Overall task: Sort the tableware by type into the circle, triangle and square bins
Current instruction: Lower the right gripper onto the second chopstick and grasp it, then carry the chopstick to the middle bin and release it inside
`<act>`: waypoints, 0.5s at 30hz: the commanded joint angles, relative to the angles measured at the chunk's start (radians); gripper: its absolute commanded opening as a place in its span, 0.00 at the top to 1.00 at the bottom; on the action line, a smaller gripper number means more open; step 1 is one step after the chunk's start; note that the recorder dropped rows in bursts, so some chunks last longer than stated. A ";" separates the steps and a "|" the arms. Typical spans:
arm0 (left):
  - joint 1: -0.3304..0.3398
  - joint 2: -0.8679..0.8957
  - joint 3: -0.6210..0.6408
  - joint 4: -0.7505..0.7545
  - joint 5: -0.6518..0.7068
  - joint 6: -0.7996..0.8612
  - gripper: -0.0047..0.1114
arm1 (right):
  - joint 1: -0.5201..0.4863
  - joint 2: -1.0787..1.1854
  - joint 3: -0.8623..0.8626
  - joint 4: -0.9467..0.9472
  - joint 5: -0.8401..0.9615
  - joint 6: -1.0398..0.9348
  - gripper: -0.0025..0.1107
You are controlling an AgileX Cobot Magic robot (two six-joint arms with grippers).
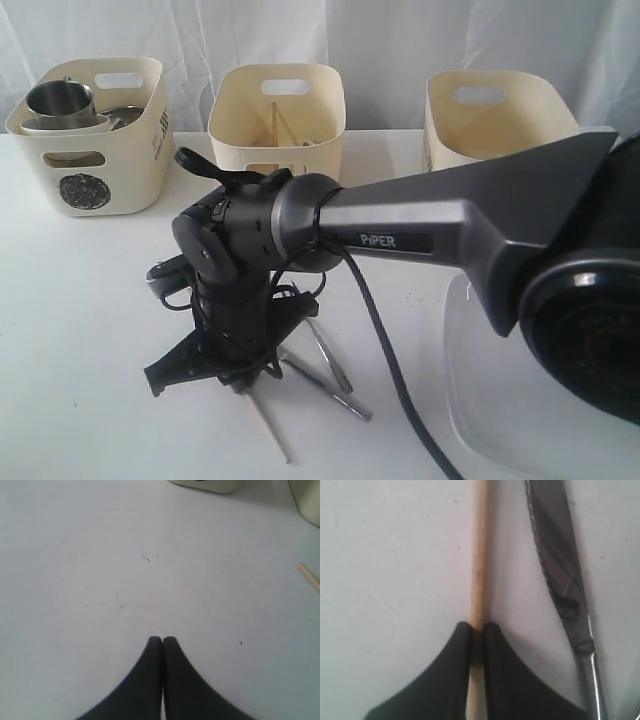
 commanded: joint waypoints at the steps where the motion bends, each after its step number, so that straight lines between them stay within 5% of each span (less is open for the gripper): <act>1: 0.002 -0.004 0.008 0.001 0.046 0.000 0.96 | -0.056 -0.040 -0.031 0.040 -0.004 -0.101 0.98; 11: 0.002 -0.004 0.008 0.001 0.046 0.000 0.96 | -0.477 -0.131 -0.071 1.027 0.064 -0.788 0.98; 15: 0.002 -0.004 0.008 0.001 0.046 0.000 0.96 | -0.599 -0.131 -0.071 1.254 0.095 -0.947 0.98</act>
